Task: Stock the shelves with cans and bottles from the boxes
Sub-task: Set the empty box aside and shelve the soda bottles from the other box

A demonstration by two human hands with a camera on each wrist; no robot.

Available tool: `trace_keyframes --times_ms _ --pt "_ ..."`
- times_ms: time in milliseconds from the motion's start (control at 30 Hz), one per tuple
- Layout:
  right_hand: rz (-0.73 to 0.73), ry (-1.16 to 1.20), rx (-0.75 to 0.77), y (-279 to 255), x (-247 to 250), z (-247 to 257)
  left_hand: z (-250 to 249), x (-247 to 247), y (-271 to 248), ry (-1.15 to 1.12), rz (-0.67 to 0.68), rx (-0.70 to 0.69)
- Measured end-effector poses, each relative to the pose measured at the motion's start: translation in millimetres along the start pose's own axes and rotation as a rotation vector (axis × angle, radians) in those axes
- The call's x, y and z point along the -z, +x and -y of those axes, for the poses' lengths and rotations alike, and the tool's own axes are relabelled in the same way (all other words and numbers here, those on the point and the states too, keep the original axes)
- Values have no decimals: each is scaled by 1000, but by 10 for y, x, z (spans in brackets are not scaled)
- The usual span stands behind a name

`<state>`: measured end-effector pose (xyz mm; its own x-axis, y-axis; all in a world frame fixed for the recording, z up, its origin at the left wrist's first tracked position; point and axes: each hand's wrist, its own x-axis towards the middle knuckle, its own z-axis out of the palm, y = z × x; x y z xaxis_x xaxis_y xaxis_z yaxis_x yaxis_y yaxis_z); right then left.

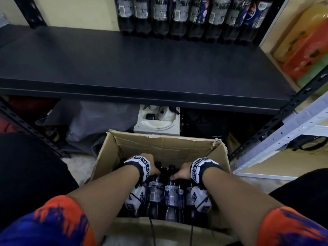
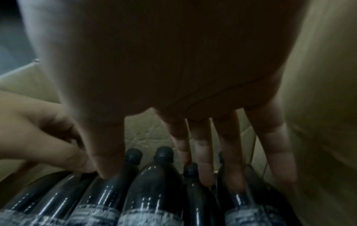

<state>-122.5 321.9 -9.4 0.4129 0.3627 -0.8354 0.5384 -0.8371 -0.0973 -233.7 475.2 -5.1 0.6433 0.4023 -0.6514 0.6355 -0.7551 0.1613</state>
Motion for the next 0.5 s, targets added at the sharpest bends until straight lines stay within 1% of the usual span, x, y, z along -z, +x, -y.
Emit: trace_keyframes --times_ms 100,267,400,500 --pt "24 30 20 137 -127 42 -31 -106 93 -22 48 2" --pt "7 139 68 286 -272 93 -79 -231 199 -27 70 -39" --pt "11 146 120 395 -347 117 -96 -260 246 -52 77 -2" --pt "-1 149 103 394 -351 96 -78 -244 255 -87 90 15"
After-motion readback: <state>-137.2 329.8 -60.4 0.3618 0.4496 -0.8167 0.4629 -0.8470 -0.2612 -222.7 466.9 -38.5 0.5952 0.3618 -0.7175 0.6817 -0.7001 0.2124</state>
